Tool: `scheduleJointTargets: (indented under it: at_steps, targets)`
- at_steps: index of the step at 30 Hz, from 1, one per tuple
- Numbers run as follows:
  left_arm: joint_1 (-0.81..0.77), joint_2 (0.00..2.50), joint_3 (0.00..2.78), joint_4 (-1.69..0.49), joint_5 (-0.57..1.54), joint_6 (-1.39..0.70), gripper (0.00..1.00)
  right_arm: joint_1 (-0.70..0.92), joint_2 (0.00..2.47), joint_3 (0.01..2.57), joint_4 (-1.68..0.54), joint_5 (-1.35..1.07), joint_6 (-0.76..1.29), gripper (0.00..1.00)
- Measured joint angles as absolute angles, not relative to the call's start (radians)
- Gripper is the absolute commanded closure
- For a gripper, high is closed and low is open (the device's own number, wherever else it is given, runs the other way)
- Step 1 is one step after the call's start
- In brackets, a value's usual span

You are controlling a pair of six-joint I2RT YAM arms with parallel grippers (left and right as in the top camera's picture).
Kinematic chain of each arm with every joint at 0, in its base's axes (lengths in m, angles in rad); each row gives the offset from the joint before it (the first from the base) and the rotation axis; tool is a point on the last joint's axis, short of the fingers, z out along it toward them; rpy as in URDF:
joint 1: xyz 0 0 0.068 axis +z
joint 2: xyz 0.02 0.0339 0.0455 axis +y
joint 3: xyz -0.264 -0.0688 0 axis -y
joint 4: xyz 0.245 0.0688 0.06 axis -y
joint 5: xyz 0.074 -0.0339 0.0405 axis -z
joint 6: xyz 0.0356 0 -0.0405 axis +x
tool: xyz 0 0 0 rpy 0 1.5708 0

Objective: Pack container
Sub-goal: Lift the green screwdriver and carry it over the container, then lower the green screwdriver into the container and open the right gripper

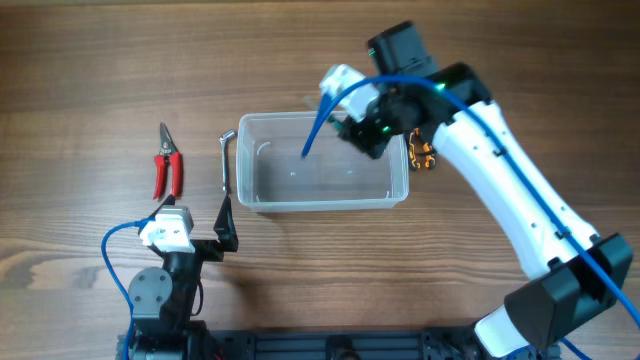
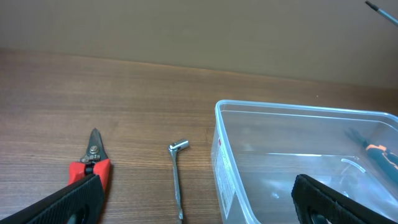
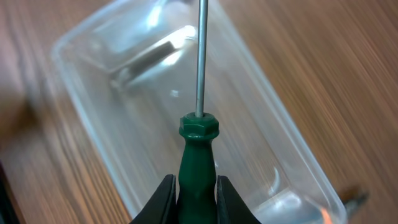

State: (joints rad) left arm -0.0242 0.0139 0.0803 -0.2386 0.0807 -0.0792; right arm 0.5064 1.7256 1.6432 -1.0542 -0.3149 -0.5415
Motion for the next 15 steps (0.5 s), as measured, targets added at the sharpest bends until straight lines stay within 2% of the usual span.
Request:
scheduleJointTargets:
  at_steps: [8, 15]
  targets:
    - [-0.024, 0.014, 0.08, -0.239, 0.081, -0.079, 0.0, 0.555, 1.726, 1.629, -1.054, -0.318, -0.706, 0.96]
    - [-0.024, 0.014, 0.08, -0.239, 0.081, -0.079, 0.0, 0.555, 1.726, 1.479, -0.959, -0.318, -0.817, 0.96]
